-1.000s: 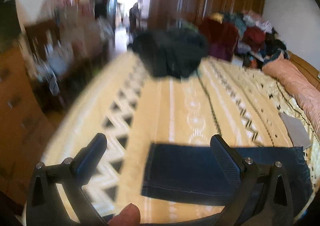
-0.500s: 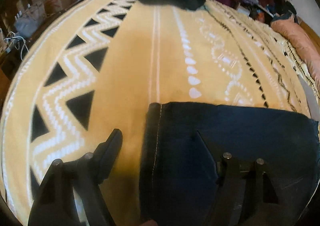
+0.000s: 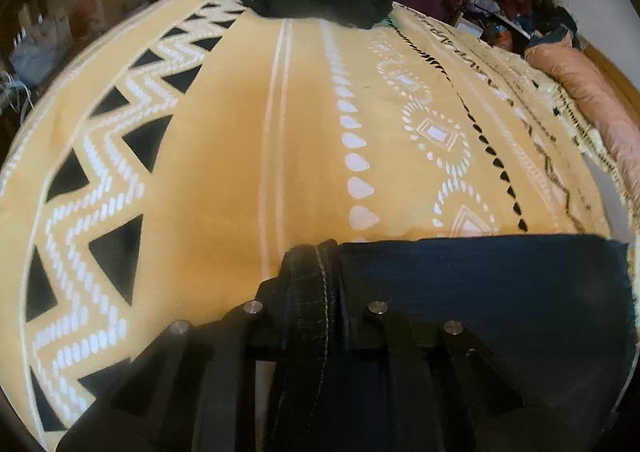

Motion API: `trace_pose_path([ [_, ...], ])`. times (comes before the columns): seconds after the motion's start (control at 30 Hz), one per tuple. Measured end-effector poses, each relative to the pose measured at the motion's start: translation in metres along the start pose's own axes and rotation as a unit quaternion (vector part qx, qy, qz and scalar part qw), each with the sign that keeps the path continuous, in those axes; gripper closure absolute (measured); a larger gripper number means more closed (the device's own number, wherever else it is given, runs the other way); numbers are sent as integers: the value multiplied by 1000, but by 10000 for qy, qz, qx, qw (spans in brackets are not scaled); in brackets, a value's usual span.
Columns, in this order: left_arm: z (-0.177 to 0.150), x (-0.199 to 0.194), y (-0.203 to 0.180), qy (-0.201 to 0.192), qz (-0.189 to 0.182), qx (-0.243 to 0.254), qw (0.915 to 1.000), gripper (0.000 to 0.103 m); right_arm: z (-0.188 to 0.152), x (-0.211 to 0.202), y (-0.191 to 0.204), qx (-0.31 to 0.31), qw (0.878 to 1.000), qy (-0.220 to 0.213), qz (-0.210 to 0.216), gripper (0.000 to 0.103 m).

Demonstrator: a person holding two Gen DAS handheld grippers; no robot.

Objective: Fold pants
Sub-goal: 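Close the left tool on the leg hem while the right tool grips the waistband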

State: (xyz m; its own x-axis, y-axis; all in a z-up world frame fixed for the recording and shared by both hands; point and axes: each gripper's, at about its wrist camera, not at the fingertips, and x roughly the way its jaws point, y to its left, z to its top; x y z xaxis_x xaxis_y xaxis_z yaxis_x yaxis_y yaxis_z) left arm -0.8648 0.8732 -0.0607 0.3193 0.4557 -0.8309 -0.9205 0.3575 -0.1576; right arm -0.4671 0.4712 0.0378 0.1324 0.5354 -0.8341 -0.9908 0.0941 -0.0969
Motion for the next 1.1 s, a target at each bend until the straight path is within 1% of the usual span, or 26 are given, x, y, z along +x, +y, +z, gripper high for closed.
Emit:
trace_pose_path([
  [0.07,-2,-4,0,-88,36,-74,9999,86,-1,-11,-26,206,9996,-137,-111,0],
  [0.1,-2,-5,0,-131,34,-125,9998,86,-2,-17,-45,346,9992,-187,-120,0],
  [0.13,-3,-6,0,-171,34,-166,9997,86,-4,-22,-68,499,9982,-246,-221,0],
  [0.2,-4,-8,2,-233,14,-278,9993,86,-10,-23,-119,712,9950,-316,-633,0],
  [0.27,-6,-7,4,-276,4,-398,9988,86,-19,-11,-183,1092,9882,2,-1070,0],
  [0.37,-6,-7,6,-290,40,-446,9986,86,-26,10,-256,1258,9817,228,-1410,2],
  [0.4,-6,-7,5,-292,62,-446,9986,86,-25,22,-279,1304,9806,326,-1430,4],
  [0.43,-6,-7,4,-287,88,-427,9986,86,-23,29,-293,1343,9810,378,-1348,16],
  [0.47,-5,-7,3,-282,104,-424,9986,86,-18,39,-307,1362,9814,420,-1289,30],
  [0.53,-6,-7,2,-276,142,-421,9986,86,-8,55,-327,1383,9830,507,-1097,35],
  [0.67,-4,-6,0,-232,186,-454,9985,86,11,87,-353,1505,9842,573,-740,34],
  [0.73,-2,-5,-1,-199,228,-419,9987,86,15,100,-359,1591,9837,655,-528,34],
  [0.83,-2,-4,-3,-180,273,-397,9987,86,13,123,-365,1572,9822,915,-461,34],
  [0.9,-2,-3,-2,-175,294,-404,9986,86,14,129,-367,1596,9824,916,-328,33],
  [0.93,-2,-3,-3,-176,320,-398,9985,86,15,129,-368,1574,9834,860,-274,35],
  [0.97,-1,-3,-4,-180,355,-385,9985,86,17,130,-367,1563,9840,827,-210,46],
  [1.0,-1,-4,-6,-186,400,-370,9983,86,17,131,-367,1601,9837,813,39,62],
  [1.03,0,-5,-8,-213,453,-362,9981,86,18,131,-367,1693,9814,816,403,93],
  [1.07,0,-9,-10,-295,434,-385,9979,86,19,126,-366,1631,9835,727,288,95],
  [1.1,1,-15,-12,-399,392,-437,9975,86,19,117,-363,1621,9844,596,335,96],
])
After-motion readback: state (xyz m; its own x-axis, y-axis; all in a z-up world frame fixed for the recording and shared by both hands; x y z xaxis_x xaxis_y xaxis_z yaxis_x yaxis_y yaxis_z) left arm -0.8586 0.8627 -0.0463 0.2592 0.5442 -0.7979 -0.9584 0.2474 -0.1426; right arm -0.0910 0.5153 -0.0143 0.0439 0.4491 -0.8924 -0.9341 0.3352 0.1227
